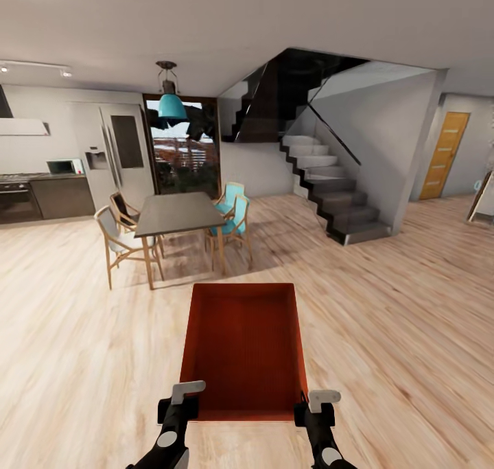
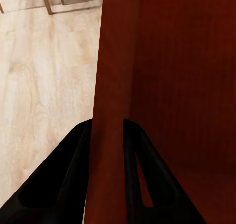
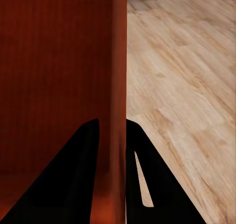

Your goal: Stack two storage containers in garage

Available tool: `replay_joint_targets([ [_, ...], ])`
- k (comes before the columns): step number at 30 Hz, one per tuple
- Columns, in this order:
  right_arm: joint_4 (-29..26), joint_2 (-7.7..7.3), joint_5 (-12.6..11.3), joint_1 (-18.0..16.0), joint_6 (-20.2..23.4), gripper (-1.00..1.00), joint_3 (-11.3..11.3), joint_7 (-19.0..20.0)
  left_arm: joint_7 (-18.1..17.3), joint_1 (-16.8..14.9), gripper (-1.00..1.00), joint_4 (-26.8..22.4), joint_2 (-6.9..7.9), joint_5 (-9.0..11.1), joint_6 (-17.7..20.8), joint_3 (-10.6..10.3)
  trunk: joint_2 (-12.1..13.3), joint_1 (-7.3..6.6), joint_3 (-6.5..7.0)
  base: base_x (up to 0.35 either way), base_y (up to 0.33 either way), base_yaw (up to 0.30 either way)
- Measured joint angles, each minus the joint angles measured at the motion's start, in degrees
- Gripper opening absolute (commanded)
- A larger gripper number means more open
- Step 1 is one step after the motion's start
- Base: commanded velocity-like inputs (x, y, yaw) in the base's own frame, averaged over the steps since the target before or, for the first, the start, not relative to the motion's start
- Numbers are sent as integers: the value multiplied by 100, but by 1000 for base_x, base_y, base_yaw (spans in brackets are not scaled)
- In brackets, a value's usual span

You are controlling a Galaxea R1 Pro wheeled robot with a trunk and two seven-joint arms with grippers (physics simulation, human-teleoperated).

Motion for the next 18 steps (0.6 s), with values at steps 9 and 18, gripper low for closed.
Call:
replay_joint_targets([
  [9, 6, 0, -1, 0, -3, -100, -5, 3, 1, 0, -100, 1, -1, -2, 5, -2, 0, 0, 0, 321, 0, -204],
  [18, 6, 0, -2, 0, 1, -100, -5, 4, 1, -1, -100, 1, -1, -2, 9, -1, 0, 0, 0, 321, 0, -229],
])
